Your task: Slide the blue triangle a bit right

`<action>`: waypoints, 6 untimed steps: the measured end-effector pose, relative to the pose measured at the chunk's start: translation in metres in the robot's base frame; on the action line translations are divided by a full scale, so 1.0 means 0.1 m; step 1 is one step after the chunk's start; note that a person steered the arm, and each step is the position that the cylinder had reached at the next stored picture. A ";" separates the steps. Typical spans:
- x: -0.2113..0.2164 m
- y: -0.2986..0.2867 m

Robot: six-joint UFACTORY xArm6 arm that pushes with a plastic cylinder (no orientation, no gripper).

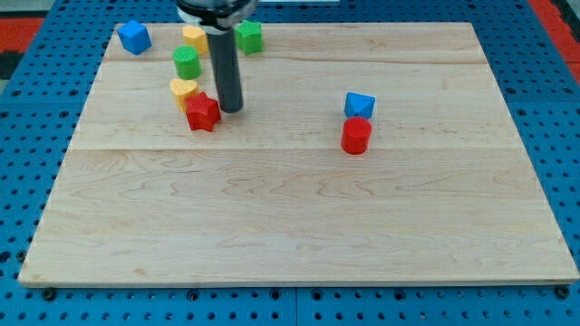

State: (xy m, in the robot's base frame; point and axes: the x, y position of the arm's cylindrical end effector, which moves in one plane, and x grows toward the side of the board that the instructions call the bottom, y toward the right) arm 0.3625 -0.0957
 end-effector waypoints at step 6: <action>0.15 2.20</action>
